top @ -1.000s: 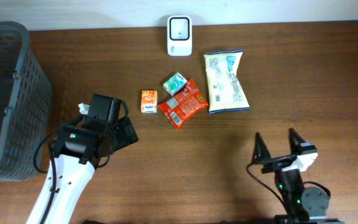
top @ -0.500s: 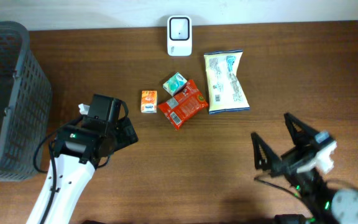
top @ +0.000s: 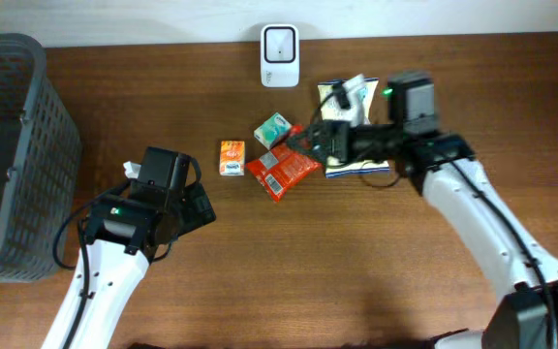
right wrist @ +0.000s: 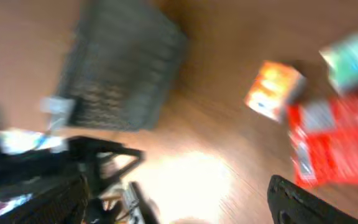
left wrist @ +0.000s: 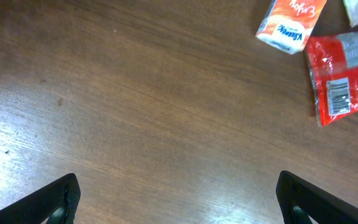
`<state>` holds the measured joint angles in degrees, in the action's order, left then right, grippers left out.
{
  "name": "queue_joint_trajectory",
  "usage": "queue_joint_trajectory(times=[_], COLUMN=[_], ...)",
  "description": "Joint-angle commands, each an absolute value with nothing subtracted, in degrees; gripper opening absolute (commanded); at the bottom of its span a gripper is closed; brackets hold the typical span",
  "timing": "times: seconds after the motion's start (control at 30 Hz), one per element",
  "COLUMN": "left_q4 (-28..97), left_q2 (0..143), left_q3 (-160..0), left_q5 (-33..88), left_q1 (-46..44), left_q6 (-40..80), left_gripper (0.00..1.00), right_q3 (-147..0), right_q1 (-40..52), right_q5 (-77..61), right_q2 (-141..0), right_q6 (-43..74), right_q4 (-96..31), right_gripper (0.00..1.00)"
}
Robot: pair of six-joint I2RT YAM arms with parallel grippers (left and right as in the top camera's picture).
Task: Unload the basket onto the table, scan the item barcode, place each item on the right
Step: 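Reach the right gripper to the red candy bag and grasp it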
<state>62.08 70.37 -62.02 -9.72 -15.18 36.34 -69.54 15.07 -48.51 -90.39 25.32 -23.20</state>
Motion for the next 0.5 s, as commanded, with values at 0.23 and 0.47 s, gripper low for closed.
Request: queue_joint_trajectory(times=[0.23,0.47], left_q4=[62.2,62.2], left_q2=[70.2,70.2], left_q3=[-62.1,-62.1], left_q5=[-10.3,-10.3], left_q1=[-15.2,-15.2], left_q6=[37.1,37.1], left_gripper=[0.99,0.99], right_q3=[-69.9,-69.9], right_q1=[23.8,22.4], right_q5=[-12.4,-16.4], right_q2=[-104.0,-115.1], right_q6=[42.4,50.0], right_q4=[-18.3,-16.1], right_gripper=[0.9,0.66])
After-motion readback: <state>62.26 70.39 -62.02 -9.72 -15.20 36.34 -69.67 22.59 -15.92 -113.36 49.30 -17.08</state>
